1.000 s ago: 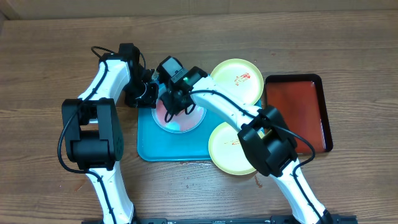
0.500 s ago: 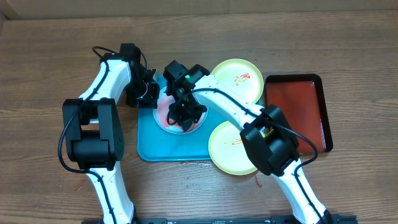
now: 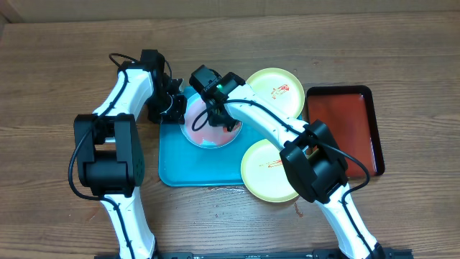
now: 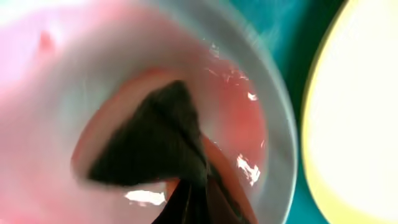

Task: Clean dirty plates on tray and stack at the side
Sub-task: 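Keep scrubbing the white plate's surface with the sponge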

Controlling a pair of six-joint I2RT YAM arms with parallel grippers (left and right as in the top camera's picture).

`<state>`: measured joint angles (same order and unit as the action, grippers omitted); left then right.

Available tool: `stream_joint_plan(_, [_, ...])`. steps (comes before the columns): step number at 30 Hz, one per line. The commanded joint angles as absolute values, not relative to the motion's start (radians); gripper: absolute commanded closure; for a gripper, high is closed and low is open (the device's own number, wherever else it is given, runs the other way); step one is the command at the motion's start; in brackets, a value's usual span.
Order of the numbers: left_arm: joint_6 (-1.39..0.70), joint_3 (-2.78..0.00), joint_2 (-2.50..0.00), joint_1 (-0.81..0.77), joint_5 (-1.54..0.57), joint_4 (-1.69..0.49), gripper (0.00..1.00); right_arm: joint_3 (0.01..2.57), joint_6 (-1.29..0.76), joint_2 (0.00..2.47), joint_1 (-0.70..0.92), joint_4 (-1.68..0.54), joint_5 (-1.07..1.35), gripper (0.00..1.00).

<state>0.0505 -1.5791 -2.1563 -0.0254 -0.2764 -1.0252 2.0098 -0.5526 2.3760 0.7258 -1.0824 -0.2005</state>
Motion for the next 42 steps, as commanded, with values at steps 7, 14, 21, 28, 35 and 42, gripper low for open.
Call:
stream_joint_plan(7, [0.049,-1.593,-2.131,-0.02,-0.262,-1.032,0.96,2.002,-0.594,2.397,0.707,-0.861,-0.018,0.96])
stream_joint_plan(14, [0.049,-1.593,-2.131,-0.02,-0.263,-1.031,0.96,2.002,-0.475,2.408,0.707,-0.796,0.186,0.96])
stream_joint_plan(21, [0.049,-1.593,-2.131,-0.02,-0.262,-1.031,0.96,2.002,-0.402,2.419,0.707,-0.804,0.288,0.96])
stream_joint_plan(28, [0.049,-1.593,-2.131,-0.02,-0.262,-1.032,0.96,2.008,-0.307,2.416,0.686,-0.929,0.268,0.96])
stream_joint_plan(35, [0.049,-1.593,-2.131,-0.02,-0.262,-1.032,0.96,2.054,-0.352,2.383,0.628,-1.134,0.034,0.96])
stream_joint_plan(42, [0.049,-1.593,-2.131,-0.02,-0.259,-1.042,0.96,2.071,-0.352,2.363,0.624,-1.182,-0.032,0.96])
